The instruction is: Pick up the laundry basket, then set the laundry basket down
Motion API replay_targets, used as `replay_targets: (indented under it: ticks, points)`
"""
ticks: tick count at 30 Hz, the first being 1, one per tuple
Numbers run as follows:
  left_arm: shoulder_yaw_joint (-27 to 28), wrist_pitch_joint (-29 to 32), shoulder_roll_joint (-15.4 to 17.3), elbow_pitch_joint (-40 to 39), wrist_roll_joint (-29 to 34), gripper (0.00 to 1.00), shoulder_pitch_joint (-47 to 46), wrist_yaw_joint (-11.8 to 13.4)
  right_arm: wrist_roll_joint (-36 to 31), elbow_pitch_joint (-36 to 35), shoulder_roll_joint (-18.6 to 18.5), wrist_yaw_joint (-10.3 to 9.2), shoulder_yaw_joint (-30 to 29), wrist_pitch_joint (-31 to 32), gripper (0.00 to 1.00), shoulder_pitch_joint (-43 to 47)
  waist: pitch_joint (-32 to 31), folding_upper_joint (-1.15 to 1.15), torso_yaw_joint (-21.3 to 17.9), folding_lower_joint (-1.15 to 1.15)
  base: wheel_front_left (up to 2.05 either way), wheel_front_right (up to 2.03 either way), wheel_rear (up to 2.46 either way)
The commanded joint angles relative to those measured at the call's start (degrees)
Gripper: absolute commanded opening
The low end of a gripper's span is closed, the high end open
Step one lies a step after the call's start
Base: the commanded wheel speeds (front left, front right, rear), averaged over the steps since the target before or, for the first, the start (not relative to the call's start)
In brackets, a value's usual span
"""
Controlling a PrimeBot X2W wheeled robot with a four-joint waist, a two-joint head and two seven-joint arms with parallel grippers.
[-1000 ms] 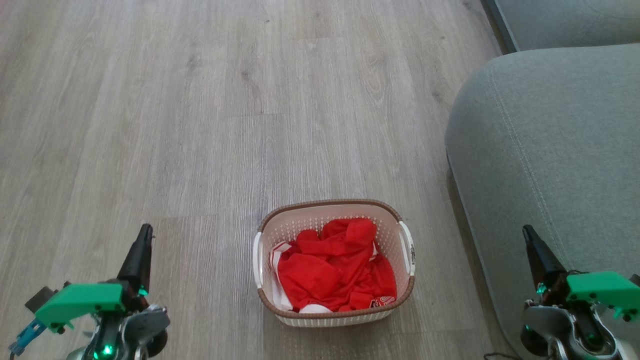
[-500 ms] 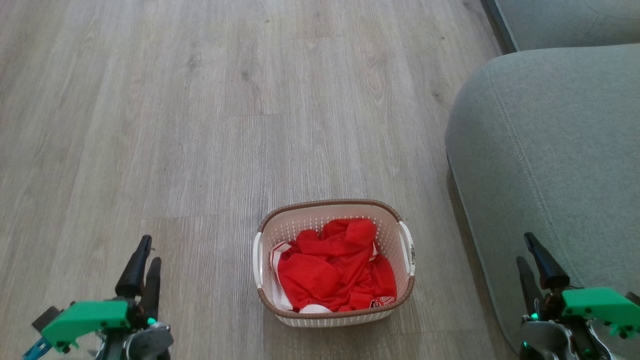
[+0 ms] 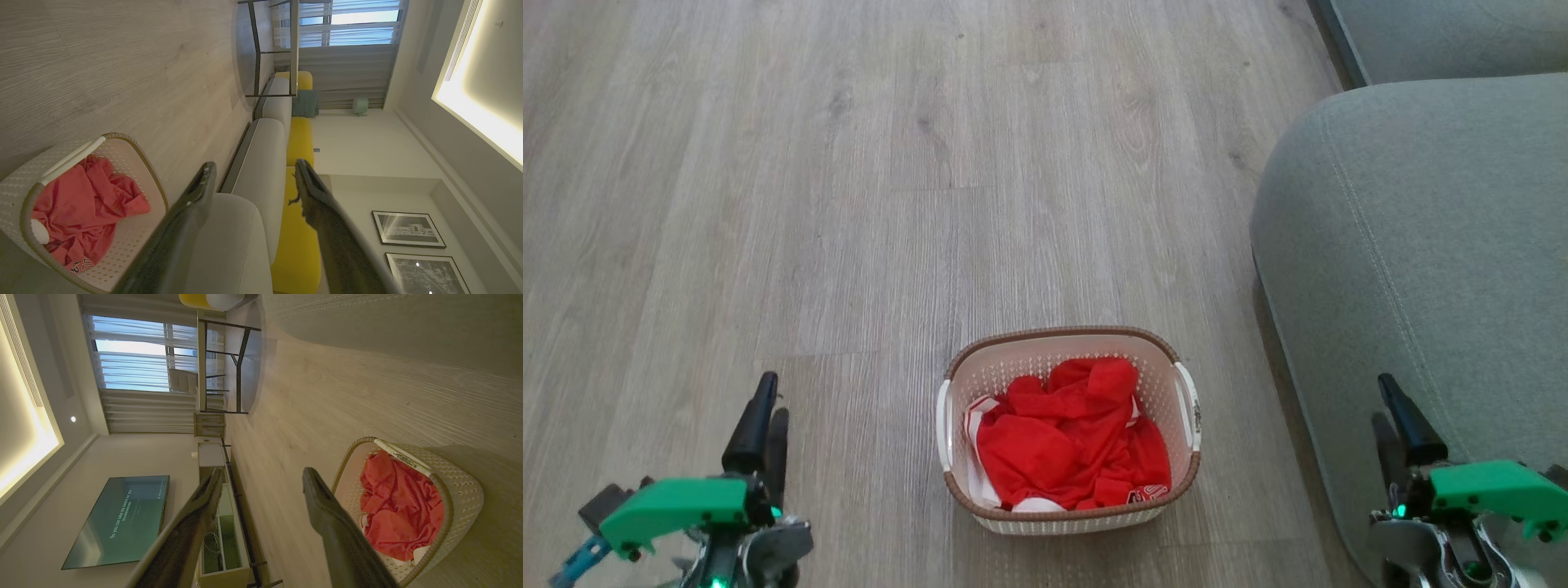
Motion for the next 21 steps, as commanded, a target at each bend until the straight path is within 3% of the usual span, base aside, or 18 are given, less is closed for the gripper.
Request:
replay_targets:
  ticks: [1,21]
  points:
    - [0.0,-0.6,1.2,-2.2,1.0,1.0,-3.8,-0.1,-1.2,-1.6,-1.5,-0.01,0.3,-0.7,1.0,-3.2,0.0,0.0,0.0,0.0,0.0,0.0,0.0]
    - [-3.0,-4.6,4.0,-2.2,19.3,1.0,-7.4,2.0,-25.6,-2.4,-2.9,-0.03,0.9,-4.2,1.0,-6.7,0.0,0.0,-0.1,0.0,0.0,0.0,0.0]
